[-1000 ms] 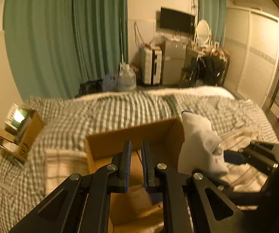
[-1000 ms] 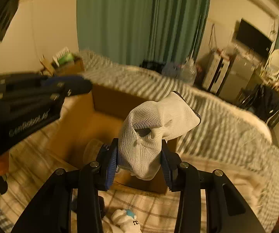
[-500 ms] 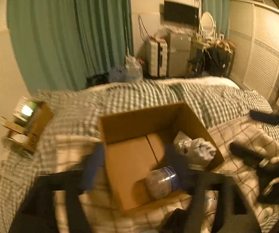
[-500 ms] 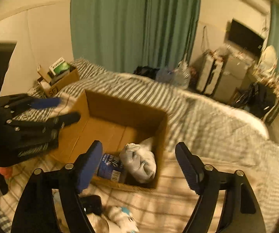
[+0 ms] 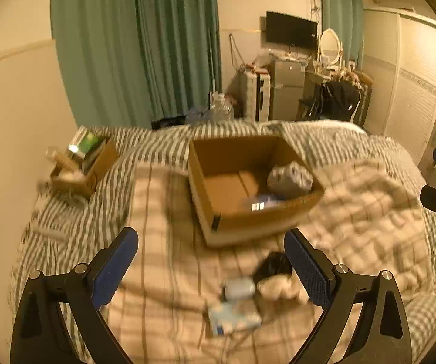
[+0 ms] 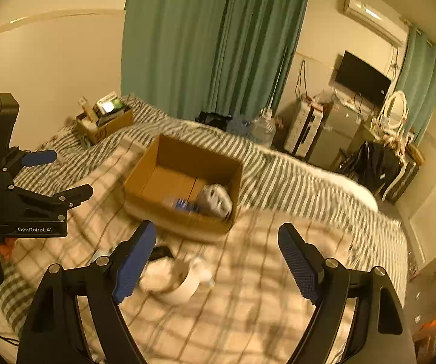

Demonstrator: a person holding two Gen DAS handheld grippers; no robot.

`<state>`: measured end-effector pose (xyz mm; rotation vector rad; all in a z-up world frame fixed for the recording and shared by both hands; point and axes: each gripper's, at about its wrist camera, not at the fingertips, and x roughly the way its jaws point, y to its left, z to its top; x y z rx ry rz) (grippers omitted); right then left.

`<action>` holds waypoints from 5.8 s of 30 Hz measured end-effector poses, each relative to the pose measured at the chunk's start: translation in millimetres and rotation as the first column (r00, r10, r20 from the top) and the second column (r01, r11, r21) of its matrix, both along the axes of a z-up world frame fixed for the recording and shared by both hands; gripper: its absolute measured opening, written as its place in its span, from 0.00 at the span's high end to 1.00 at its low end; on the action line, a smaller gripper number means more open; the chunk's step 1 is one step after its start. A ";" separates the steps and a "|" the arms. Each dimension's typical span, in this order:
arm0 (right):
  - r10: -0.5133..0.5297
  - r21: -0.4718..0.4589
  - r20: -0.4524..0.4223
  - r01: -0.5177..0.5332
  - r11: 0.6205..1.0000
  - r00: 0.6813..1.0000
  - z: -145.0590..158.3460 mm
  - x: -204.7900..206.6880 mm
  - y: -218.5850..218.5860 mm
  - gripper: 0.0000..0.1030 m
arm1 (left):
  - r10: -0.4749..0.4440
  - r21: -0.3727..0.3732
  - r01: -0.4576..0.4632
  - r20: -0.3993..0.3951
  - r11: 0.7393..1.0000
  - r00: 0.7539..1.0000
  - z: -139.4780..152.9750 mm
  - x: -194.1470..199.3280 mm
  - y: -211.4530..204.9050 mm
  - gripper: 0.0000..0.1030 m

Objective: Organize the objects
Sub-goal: 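Carry the bottle and sock into the cardboard box and open both tools, then grasp the blue floral tissue pack with the left tool while the right tool grasps the white lace cloth, then carry the tissue pack and lace cloth into the box and release both, then grasp the white ring-shaped band by its rim with the right tool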

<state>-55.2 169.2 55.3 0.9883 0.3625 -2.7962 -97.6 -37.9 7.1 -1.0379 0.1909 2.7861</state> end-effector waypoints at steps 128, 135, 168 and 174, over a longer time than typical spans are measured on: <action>0.007 -0.124 -0.015 -0.009 0.992 1.000 34.7 -142.5 26.6 0.39 | -0.023 0.009 0.024 -0.005 1.000 1.000 42.4 -98.9 38.3 0.00; 0.000 -0.139 -0.039 -0.006 0.990 0.999 67.9 -53.7 25.2 0.35 | 0.006 0.042 -0.004 -0.055 0.999 0.998 64.2 -24.7 7.8 0.00; -0.030 -0.260 0.410 0.148 0.954 0.912 -204.2 -61.0 -1.2 0.59 | 0.071 0.023 -0.077 0.199 0.997 0.977 -143.3 12.6 5.8 0.00; -0.073 -0.179 0.300 0.132 0.975 0.951 -170.2 -43.0 0.0 0.70 | 0.090 -0.013 -0.090 0.179 0.996 0.980 -137.2 14.8 9.8 0.00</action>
